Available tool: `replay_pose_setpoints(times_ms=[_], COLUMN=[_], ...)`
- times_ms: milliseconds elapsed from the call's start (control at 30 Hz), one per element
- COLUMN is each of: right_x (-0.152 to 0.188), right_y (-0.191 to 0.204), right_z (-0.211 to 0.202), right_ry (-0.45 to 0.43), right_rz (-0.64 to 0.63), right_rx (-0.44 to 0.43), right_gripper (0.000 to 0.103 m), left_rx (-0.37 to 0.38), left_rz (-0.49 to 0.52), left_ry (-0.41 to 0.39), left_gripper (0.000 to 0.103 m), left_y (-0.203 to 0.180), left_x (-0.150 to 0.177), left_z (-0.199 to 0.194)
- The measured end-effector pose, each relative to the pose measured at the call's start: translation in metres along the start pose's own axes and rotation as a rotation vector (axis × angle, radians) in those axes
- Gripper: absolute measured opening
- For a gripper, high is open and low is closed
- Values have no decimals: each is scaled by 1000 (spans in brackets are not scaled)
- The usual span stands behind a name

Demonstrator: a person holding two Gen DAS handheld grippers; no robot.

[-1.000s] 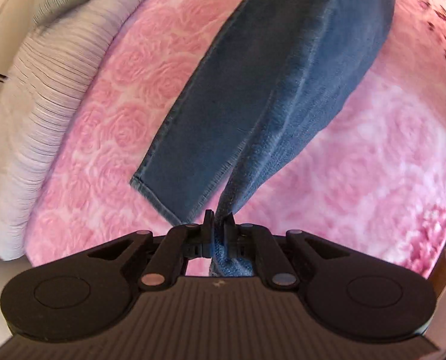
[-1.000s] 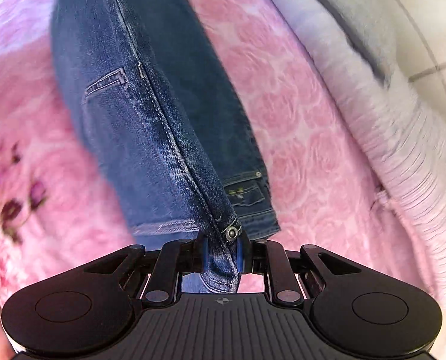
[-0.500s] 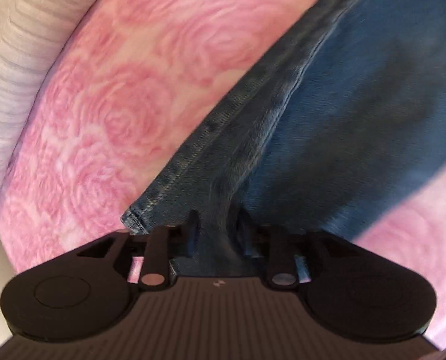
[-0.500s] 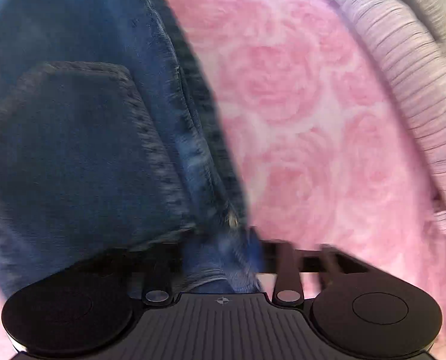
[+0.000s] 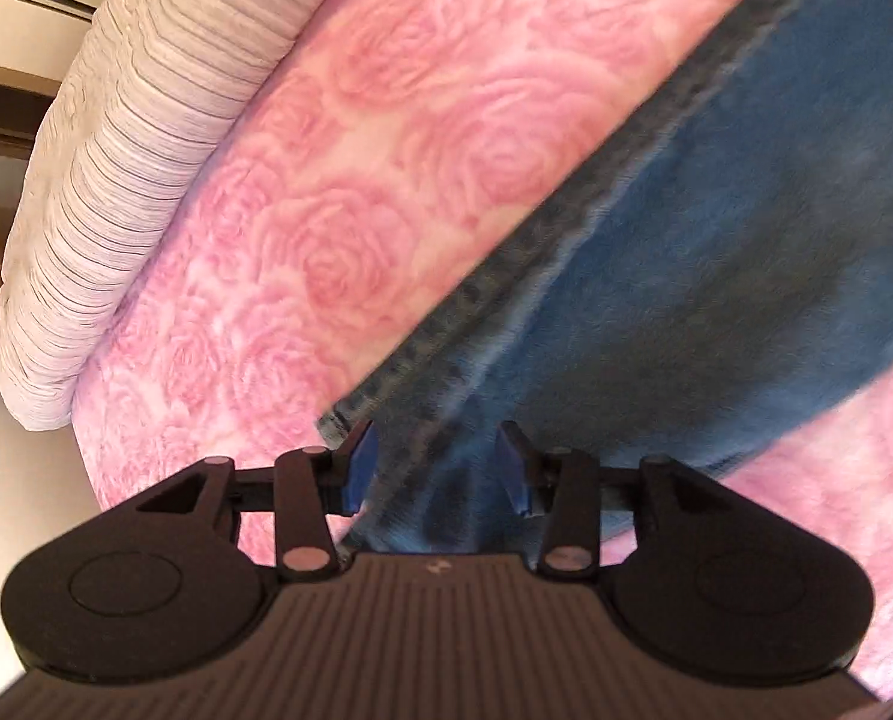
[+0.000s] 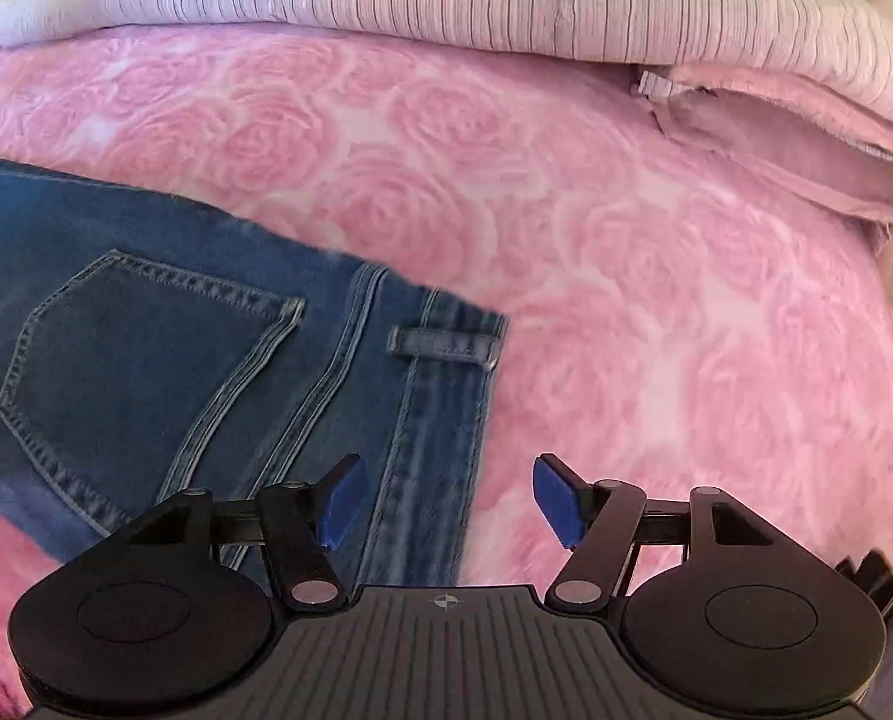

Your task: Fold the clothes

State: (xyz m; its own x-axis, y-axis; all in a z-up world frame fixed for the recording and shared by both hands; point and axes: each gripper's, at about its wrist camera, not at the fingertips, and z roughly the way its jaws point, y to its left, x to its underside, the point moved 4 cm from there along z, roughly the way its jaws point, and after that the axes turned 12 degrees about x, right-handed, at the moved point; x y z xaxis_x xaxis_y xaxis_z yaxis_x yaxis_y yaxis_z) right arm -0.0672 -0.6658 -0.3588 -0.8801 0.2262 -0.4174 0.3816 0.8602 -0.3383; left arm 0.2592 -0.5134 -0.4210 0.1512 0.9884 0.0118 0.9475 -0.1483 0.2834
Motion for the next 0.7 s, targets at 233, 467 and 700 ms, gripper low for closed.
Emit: replay_pose_setpoints(times_ms=[233, 467, 700], right_x=[-14, -48, -86], right_y=[49, 131, 220], right_z=[-14, -28, -38], right_ry=[-84, -157, -201], right_rz=[-29, -159, -250], right_rx=[-85, -174, -162], right_gripper=[65, 65, 65], left_rx=[3, 25, 293], left_rz=[58, -72, -233], left_ry=[39, -53, -272], left_gripper=[45, 53, 30], left_y=[-24, 14, 74], left_x=[49, 97, 100], left_z=[-11, -13, 13])
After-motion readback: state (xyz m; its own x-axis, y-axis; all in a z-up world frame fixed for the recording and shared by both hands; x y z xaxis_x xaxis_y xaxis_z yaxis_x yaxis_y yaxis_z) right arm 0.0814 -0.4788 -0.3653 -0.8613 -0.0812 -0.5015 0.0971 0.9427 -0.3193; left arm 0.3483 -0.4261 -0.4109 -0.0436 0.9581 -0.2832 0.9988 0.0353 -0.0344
